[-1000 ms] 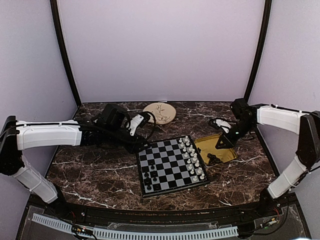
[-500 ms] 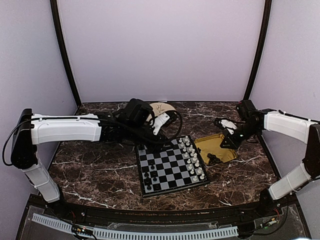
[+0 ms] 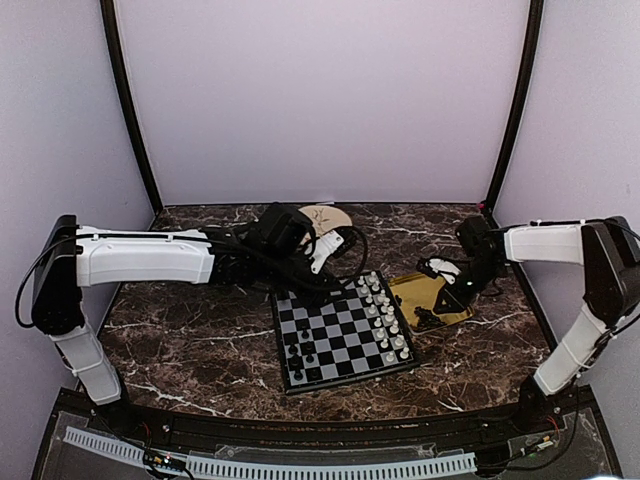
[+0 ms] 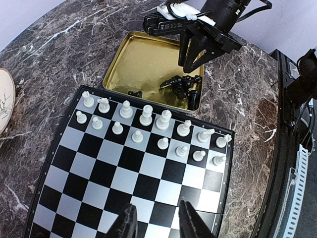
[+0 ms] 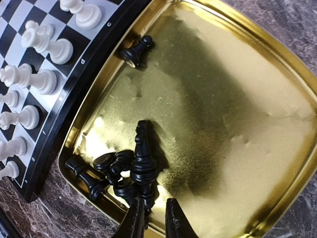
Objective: Set up the chess pieces on the board
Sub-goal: Pick up the chess pile from the storage box.
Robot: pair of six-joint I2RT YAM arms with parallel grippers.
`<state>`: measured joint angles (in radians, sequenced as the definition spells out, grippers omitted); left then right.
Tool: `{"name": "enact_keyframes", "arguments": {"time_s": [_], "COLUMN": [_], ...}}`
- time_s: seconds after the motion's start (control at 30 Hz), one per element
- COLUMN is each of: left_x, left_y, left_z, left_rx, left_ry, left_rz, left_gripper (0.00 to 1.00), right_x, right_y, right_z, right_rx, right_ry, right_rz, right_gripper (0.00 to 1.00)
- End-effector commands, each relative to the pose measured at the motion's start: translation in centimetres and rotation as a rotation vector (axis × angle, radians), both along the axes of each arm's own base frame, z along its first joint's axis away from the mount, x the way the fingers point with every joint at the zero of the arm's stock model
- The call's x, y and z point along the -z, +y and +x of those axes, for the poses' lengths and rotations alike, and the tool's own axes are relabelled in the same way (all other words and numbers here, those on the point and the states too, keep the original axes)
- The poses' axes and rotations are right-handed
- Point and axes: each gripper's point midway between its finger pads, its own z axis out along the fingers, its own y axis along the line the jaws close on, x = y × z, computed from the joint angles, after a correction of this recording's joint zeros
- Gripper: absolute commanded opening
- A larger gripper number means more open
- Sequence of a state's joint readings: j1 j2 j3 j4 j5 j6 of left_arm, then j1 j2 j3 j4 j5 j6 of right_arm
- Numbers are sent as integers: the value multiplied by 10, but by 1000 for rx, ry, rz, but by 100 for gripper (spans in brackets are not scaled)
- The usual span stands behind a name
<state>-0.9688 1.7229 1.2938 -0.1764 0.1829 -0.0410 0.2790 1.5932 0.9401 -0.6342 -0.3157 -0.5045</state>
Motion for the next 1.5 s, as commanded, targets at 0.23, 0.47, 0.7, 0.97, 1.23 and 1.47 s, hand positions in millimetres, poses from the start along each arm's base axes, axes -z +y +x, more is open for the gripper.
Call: {"name": "enact_keyframes", "arguments": {"time_s": [0.23, 0.47, 0.7, 0.97, 1.23, 1.47], "left_x": [-4, -11, -18, -8, -17, -31], "left_y": [-4, 0, -4, -16, -36, -45], "left_z": [-3, 0, 5, 11, 19, 34], "left_rx": [26, 16, 17, 45, 49, -2], "left_ry": [-37, -70, -99, -113, -97, 73], "left_rz": [-23, -16, -31, -19, -72, -273], "left_gripper": [31, 31, 31, 32, 31, 33], "right_x": [15, 24, 38, 34, -7, -50], "right_y": [3, 3, 3, 1, 4, 25], "right_z": [-3, -2, -10, -5, 5, 2], "right_rx": [-33, -45, -65, -58, -31, -96], "right_ry": [-7, 7, 42, 7, -84, -156], "right_rz": [-78, -115, -152, -160, -35, 140], "right_gripper": [17, 18, 21, 10, 2, 2]}}
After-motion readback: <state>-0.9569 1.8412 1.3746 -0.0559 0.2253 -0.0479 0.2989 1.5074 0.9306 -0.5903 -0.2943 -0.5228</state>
